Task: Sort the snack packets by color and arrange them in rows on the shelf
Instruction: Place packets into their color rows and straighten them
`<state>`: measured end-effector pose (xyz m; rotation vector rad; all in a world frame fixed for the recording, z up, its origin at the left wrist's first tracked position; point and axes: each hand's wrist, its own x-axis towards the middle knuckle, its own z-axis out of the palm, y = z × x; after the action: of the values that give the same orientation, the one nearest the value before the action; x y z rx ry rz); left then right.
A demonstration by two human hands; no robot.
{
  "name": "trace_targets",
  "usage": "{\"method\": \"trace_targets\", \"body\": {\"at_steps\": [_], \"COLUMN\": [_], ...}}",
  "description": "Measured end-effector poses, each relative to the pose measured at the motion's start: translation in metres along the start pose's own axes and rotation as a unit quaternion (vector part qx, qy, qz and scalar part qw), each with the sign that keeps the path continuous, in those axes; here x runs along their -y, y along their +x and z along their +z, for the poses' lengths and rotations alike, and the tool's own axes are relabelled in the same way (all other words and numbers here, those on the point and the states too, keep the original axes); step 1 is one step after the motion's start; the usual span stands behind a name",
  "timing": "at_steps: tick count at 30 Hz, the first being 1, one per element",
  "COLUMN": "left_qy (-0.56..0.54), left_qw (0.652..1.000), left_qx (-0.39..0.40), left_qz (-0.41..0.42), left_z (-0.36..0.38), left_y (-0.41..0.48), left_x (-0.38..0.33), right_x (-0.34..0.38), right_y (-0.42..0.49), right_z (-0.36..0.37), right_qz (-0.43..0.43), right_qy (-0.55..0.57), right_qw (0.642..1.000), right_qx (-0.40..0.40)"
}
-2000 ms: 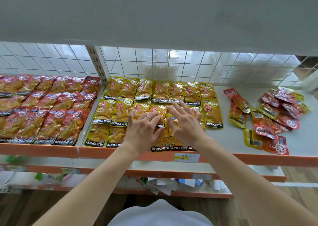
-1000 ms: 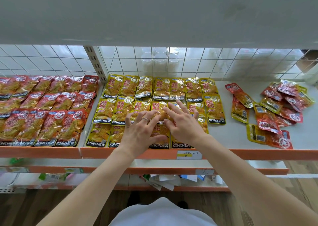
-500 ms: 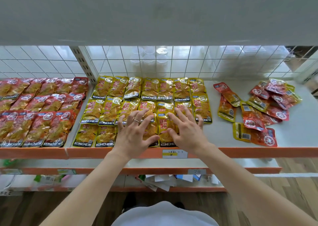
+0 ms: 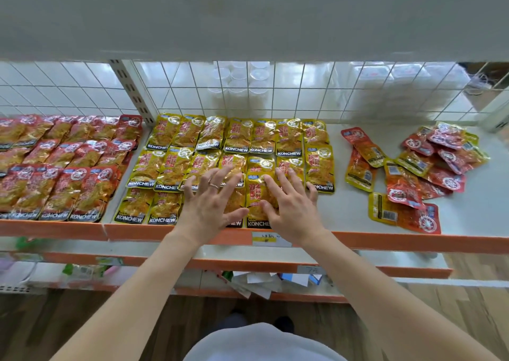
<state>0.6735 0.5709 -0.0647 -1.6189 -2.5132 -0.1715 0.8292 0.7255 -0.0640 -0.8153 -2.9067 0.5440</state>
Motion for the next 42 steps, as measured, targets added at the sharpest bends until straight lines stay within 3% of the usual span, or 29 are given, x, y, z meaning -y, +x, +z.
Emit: {"method": "trace_targets", "body": {"at_steps": [4,8,12,22,42], "left_qy": [-0.020,-0.015,0.029,0.070,0.007], "left_qw": [0.998,0.998,0.992,0.991,0.998], "left_qx": [-0.024,0.055,0.120,0.109,0.055], "left_qz": [0.060,0.022,0.013,0.031,-0.017], "left_z": [-0.004,-0.016,-0.020,-0.018,-0.006], "left_y": [0.005,0.027,0.046,0.047,0.022], "left_x": [-0.024,-0.045,-0.046,-0.049,-0.052], "right_x": [0.001,0.003,0.005,0.003,0.001], "right_y": [0.000,-0.001,0.001,0.001,0.000], "right_z": [0.000,-0.003,-0.004,0.002,0.002], "right_qz": [0.019,0.089,0.097,0.106,0.100], "right_qy": [0.006,-0.009,-0.025,-0.015,-0.016], "right_qw": [0.999,0.996,0.995,0.993,0.993], "right_qx": [-0.026,-0.026,-0.019,-0.053,-0.054]}}
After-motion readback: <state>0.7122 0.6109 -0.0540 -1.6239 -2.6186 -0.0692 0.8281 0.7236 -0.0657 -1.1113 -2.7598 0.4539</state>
